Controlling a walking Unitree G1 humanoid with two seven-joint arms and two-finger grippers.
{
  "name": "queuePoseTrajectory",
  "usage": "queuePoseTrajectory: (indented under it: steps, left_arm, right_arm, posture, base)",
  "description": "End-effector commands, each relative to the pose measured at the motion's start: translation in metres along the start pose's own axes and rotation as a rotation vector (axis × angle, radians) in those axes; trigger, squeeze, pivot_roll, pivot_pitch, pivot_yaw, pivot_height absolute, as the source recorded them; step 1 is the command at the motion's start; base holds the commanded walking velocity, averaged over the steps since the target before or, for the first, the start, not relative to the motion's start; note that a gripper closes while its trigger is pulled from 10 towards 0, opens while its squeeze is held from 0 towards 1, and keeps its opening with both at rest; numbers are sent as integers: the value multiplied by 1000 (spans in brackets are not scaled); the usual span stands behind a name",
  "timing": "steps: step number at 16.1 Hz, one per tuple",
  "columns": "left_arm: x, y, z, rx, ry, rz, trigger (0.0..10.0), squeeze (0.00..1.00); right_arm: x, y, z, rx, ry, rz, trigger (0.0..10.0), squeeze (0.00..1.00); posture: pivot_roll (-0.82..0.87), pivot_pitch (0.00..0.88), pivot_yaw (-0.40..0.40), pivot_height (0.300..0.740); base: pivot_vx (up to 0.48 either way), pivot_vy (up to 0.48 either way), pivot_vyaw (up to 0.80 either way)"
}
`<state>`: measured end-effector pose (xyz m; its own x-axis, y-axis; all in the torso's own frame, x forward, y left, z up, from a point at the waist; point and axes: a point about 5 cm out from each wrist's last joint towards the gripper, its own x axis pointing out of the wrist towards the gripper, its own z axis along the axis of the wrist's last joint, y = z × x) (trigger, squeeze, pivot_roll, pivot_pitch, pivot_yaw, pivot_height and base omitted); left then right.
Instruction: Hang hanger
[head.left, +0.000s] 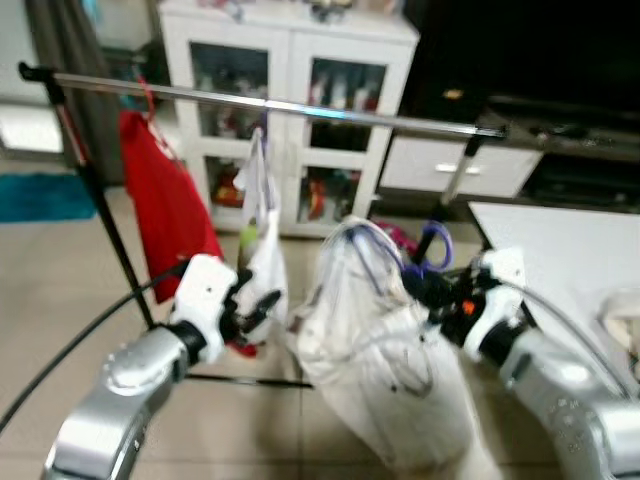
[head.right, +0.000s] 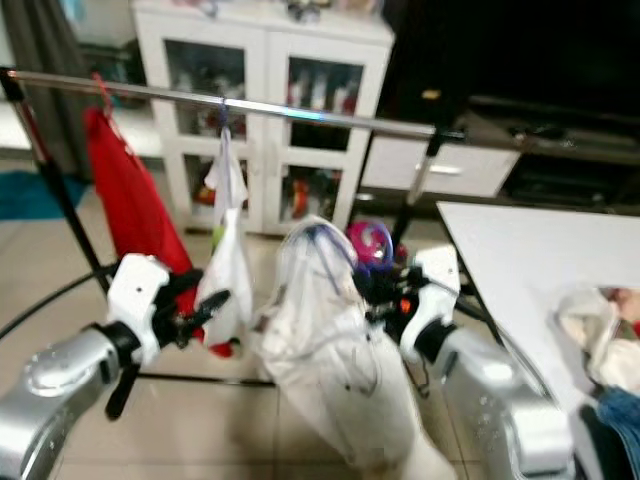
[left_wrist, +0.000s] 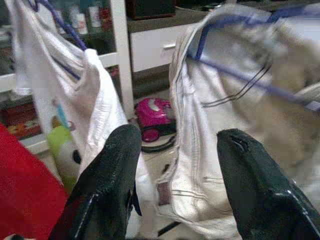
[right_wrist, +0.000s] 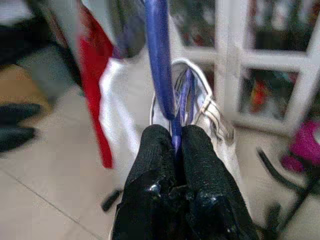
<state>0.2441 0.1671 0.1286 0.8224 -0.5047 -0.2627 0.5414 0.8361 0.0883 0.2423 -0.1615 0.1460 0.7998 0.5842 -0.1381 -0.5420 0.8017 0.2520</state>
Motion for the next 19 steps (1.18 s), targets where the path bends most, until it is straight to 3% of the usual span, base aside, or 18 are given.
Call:
queuePoseTrajectory:
  steps: [1,6,7,8,10,12,14,16,19]
  left_arm:
    - [2,3,6,30,-20,-18,10000,1000]
    - [18,11,11,10,-19,-107,10000,1000]
    - [23,12,10,16,-8,-112,10000,176]
    - [27,14,11,13,-14,-105,10000,0]
    - [31,16,14,41,-12,-93,10000,0]
    - [33,10,15,159,-44,-126,10000,0]
    - [34,9,14,101,-46,-132,9843,0]
    - [34,8,14,81,-56,-136,0,0]
    - [32,7,13,120,-63,-143,0,0]
  right_arm:
    - [-5,2,21,-53,-89,72,0,0]
    - [-13,13,30,-42,-86,361,0,0]
    - [-15,18,35,-26,-107,420,0,0]
    - [-16,20,37,-20,-120,452,0,0]
    - [-19,21,40,-23,-129,483,0,0]
    - [-20,22,42,-19,-138,501,0,0]
    - [-20,23,42,-16,-139,509,0,0]
    - [-20,23,42,-15,-138,515,0,0]
    - [-20,22,40,-14,-133,516,0,0]
  posture:
    - [83,0,-89,740]
    - [84,0,-95,740]
    - [79,0,-93,740]
    - [79,0,-93,740]
    - [75,0,-88,740]
    - [73,0,-85,740]
    - [73,0,-85,740]
    - [73,0,-83,740]
    - [78,0,-85,740]
  base:
    - [0,0,0]
    - [0,0,0]
    - [0,0,0]
    - [0,0,0]
    - [0,0,0]
    - [0,0,0]
    - [0,0,0]
    - [0,0,0]
    - [0,0,0]
